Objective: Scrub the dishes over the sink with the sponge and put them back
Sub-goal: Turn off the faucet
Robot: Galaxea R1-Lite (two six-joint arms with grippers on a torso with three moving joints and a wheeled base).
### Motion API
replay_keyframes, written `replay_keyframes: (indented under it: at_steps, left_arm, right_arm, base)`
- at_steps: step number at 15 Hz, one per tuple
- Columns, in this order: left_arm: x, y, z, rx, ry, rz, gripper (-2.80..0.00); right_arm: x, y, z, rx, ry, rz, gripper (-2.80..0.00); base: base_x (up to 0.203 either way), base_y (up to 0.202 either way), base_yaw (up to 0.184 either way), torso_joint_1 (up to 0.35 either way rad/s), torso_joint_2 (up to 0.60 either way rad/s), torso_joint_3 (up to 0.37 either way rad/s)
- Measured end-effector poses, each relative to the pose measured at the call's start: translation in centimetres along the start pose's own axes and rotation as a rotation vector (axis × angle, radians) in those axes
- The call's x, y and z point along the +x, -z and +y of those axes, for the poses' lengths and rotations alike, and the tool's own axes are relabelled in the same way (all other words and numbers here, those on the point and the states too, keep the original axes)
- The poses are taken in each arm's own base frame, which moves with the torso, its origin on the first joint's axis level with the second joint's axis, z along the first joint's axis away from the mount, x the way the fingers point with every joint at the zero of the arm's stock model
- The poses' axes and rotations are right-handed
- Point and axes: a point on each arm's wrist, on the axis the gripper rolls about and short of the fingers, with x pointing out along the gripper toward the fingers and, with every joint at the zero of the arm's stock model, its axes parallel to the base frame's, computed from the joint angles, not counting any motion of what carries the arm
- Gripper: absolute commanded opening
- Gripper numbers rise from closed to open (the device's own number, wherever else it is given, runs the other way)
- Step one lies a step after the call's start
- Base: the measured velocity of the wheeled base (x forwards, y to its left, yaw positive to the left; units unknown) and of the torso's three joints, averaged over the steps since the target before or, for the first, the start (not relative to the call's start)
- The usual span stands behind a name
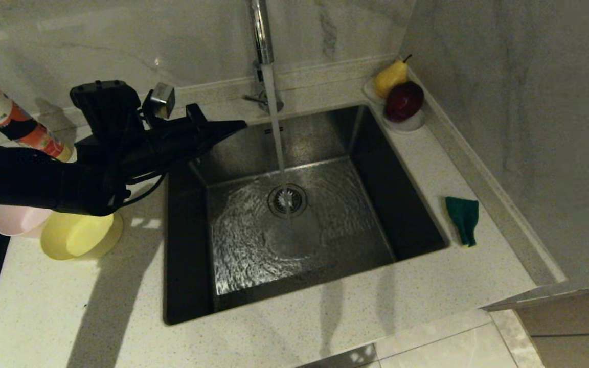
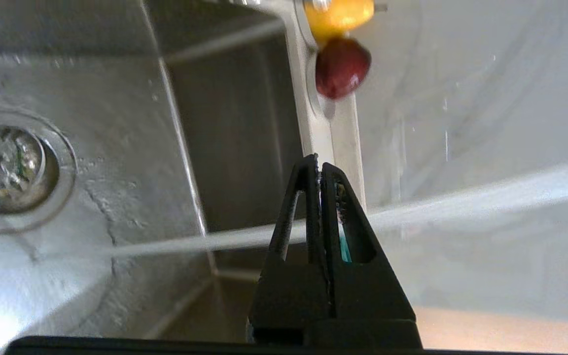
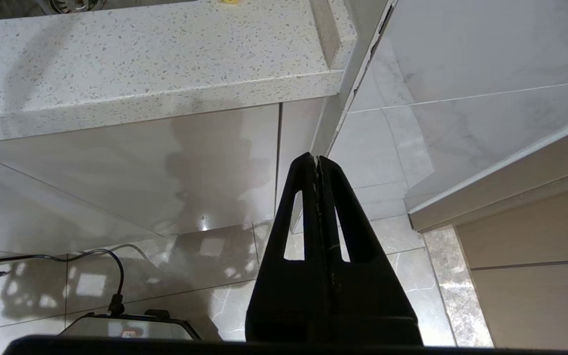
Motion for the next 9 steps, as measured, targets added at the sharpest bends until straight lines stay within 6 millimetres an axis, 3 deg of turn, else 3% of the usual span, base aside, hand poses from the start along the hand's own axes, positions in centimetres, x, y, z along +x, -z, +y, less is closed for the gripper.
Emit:
replay_keyframes:
  at_steps: [9]
  left_arm:
    - [1.05,-1.16,0.05,-0.01,0.022,-0.035,-2.8]
  right_arm:
    - [0.0,0.0,0.0,0.0,0.0,0.0,-2.8]
  base:
    - [0.0,0.0,0.0,0.0,0.0,0.0]
